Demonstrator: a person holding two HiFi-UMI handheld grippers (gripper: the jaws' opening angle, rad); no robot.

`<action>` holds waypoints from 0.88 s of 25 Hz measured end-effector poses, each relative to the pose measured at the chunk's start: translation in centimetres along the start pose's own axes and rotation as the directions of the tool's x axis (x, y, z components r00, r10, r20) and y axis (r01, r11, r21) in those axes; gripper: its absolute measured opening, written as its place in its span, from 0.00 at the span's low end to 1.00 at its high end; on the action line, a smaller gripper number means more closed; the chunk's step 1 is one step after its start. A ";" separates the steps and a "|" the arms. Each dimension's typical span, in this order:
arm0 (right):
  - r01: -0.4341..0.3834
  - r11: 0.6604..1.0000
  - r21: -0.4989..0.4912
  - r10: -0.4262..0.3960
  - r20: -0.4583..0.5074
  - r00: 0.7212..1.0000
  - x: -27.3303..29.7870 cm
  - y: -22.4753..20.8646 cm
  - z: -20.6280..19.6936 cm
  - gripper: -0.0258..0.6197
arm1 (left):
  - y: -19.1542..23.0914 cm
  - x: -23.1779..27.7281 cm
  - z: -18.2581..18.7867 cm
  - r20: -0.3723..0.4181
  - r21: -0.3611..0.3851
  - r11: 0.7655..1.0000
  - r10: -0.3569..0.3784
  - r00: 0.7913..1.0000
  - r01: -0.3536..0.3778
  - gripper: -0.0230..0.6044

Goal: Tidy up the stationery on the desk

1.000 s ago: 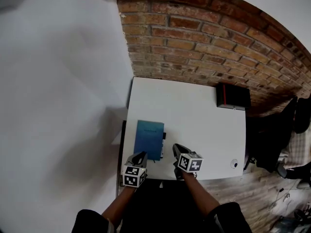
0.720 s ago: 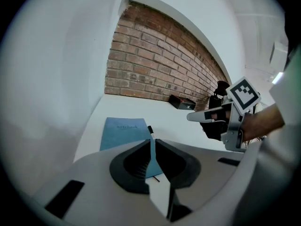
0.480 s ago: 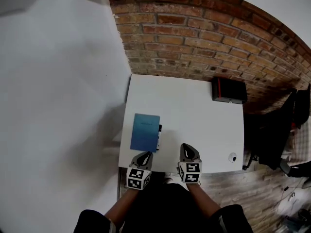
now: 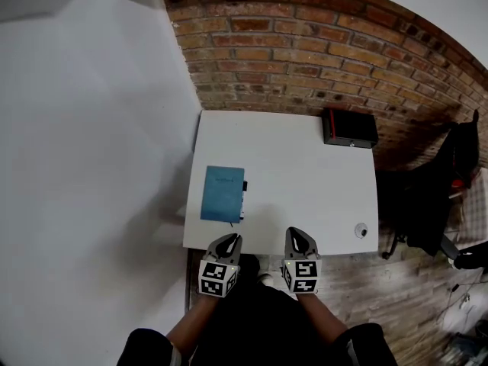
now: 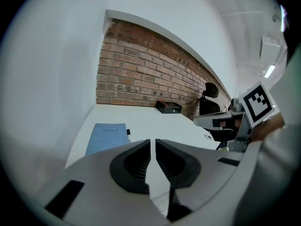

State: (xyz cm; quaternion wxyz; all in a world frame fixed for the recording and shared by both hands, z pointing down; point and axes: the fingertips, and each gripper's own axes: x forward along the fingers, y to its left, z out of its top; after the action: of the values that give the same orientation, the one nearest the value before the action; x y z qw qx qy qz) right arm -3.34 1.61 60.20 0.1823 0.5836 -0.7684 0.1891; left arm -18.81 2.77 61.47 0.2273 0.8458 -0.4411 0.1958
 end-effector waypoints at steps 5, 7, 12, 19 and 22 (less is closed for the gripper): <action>0.006 1.000 -0.004 -0.006 0.036 0.999 -2.7 0.5 -0.3 0.07 | -1.7 -2.1 -0.7 0.016 0.018 1.000 -0.001 1.000 0.000 0.11; 0.009 1.000 0.000 -0.009 0.040 0.999 -3.7 0.7 -0.7 0.07 | -2.4 -2.8 -1.1 0.022 0.023 1.000 -0.002 1.000 0.002 0.11; 0.009 1.000 0.006 -0.009 0.047 0.999 -6.1 1.4 -1.9 0.07 | -3.8 -4.6 -2.1 0.032 0.037 0.999 0.002 0.999 -0.004 0.11; 0.000 1.000 0.009 0.000 0.067 0.998 -8.3 2.7 -2.6 0.07 | -5.5 -6.7 -3.2 0.048 0.057 0.998 -0.003 0.999 0.000 0.11; -0.002 1.000 0.005 0.002 0.076 0.997 -8.6 3.1 -2.8 0.07 | -5.8 -7.1 -3.3 0.055 0.064 0.998 -0.005 0.998 0.001 0.11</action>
State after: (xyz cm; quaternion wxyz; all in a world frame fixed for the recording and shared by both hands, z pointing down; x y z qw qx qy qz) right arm -3.98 10.91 58.04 0.1514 0.5900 -0.7748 0.1691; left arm -18.23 12.25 59.20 0.1883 0.8584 -0.4396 0.1859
